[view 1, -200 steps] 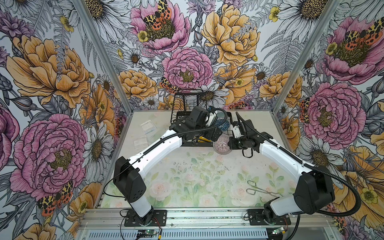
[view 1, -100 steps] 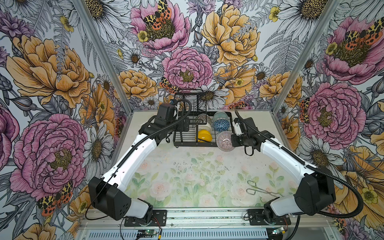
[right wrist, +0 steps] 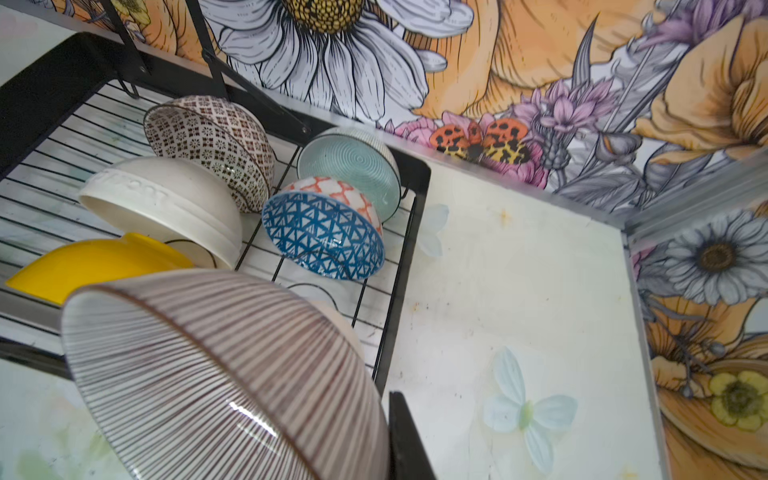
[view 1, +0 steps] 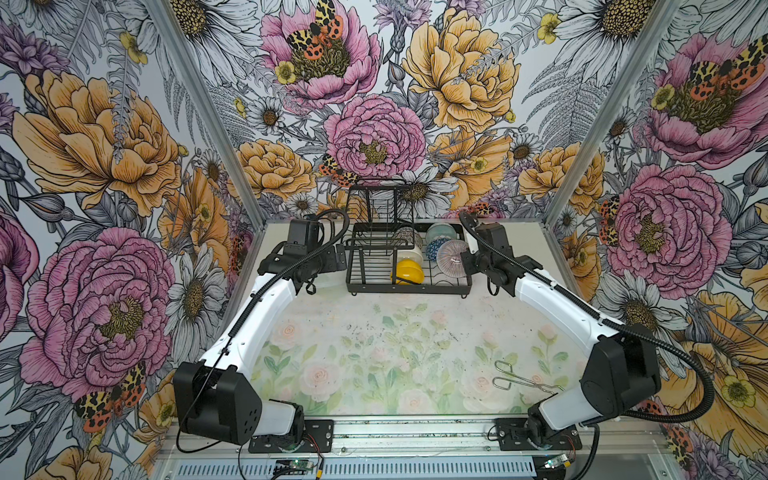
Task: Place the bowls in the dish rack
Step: 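Open the left gripper and withdraw it while the right gripper holds the bowl, then lower the brown-striped bowl into the rack slot beside the blue bowl with the right gripper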
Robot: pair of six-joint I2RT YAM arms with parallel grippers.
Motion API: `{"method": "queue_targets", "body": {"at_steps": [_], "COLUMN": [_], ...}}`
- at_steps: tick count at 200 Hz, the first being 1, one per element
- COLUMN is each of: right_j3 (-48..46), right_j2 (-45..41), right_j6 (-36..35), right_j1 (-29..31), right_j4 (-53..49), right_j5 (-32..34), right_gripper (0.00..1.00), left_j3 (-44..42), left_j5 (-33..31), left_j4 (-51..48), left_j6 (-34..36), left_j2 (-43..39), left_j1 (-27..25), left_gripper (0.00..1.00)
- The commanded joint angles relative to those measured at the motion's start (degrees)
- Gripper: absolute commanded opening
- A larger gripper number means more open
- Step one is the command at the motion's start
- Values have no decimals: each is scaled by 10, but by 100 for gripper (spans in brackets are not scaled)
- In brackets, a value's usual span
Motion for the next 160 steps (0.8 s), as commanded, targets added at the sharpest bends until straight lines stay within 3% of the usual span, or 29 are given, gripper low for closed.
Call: {"method": "queue_targets", "body": {"at_steps": [1, 42, 160], "right_j3": [-54, -181, -189], "right_j2": [-14, -14, 120], "right_j6": [-72, -200, -359], "right_j1": [5, 14, 30], "right_j4": [180, 429, 641], "right_j5": [24, 11, 55], "right_gripper": [0, 0, 0], "left_j3": [-19, -39, -54], "left_j5": [26, 44, 67], "left_j4": [14, 23, 36], "left_j6": [-4, -5, -17], "left_j2": [2, 21, 33], "left_j1": [25, 50, 49], "left_gripper": [99, 99, 99]}}
